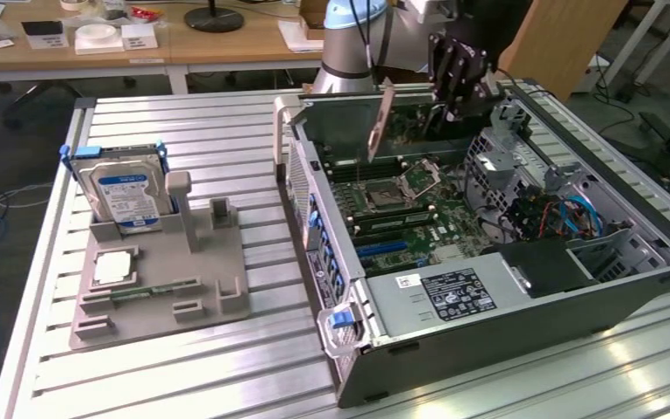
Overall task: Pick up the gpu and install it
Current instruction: 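Insert the gpu into the slot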
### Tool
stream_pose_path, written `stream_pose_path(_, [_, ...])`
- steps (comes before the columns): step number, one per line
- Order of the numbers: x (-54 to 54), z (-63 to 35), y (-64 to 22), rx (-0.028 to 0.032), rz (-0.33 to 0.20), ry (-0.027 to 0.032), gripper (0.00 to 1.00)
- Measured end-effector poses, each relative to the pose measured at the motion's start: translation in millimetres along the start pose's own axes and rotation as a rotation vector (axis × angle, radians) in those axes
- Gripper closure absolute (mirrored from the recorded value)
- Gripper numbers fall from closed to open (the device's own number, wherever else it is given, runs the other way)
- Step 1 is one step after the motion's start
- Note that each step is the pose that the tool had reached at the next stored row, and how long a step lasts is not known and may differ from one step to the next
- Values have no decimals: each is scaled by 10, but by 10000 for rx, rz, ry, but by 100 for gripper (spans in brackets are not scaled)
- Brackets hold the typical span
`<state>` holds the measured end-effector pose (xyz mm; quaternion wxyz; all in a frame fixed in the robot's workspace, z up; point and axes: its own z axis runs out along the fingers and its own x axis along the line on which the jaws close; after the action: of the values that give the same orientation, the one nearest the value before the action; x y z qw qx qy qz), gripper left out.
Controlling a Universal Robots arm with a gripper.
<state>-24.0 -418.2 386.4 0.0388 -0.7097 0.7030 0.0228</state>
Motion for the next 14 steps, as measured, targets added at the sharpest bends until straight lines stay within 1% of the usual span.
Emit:
stream_pose_path(2, [7, 9, 2, 5, 74, 4, 73])
stream_pose_path(8, [73, 15, 3, 9, 105, 2, 73])
stream_pose_path(14, [80, 27, 4, 11, 107, 3, 73])
